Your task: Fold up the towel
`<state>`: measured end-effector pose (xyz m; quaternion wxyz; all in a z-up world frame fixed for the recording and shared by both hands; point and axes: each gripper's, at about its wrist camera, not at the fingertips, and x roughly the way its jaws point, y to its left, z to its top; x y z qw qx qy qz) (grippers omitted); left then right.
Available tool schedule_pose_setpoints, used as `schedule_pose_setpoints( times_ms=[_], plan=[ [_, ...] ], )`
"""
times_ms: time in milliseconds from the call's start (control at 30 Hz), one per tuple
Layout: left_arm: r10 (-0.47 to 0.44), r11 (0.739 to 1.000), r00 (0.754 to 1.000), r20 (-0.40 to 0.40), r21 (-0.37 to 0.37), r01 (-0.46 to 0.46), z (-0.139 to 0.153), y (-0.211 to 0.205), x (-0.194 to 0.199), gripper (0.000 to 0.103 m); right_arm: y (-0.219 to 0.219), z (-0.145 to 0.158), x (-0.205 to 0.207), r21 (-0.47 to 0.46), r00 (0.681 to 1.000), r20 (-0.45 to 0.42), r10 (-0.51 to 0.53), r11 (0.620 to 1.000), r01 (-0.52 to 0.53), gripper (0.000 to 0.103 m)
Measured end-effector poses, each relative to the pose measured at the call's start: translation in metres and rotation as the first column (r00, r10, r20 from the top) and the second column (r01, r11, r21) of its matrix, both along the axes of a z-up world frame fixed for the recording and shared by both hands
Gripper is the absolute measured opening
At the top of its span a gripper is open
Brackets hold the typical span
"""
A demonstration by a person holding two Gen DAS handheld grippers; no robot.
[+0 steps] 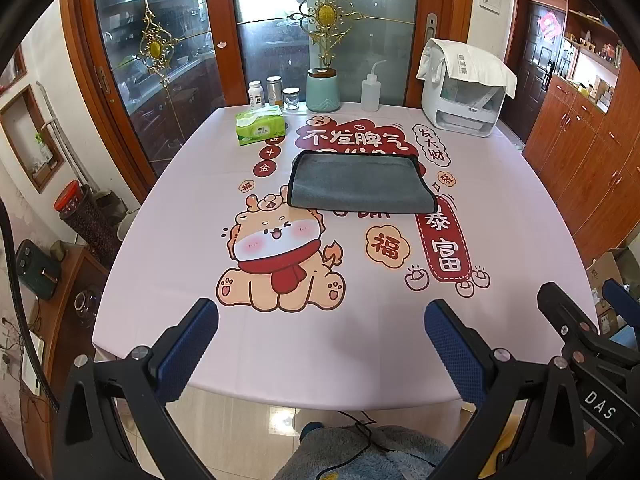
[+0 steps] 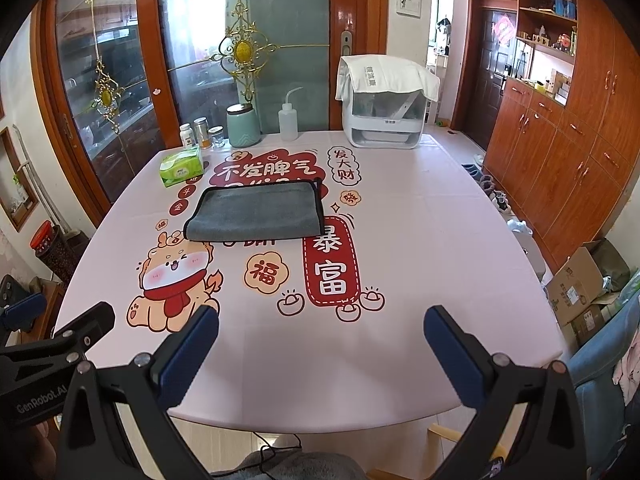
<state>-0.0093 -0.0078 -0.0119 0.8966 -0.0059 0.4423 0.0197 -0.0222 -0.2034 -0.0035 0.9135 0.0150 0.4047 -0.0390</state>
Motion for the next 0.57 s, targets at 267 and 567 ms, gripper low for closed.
schedule_pose_setpoints(
  times_ms=[267,567],
  plan=[
    [0.0,1.0,1.0,0.0,0.0,0.0,-0.0002,-0.0004,0.0006,0.103,0.001,-0.0011,0.0004,0.001,1.0,-0.002,-0.001,1.0,0.001,0.103],
    [-0.013,1.0,1.0,-0.001,0.004,0.013,0.0001,-0.0011,0.0013,0.103,0.0029,-0.003,0.0021,0.003,1.0,-0.007,-0.002,1.0,0.002,0.103]
  ],
)
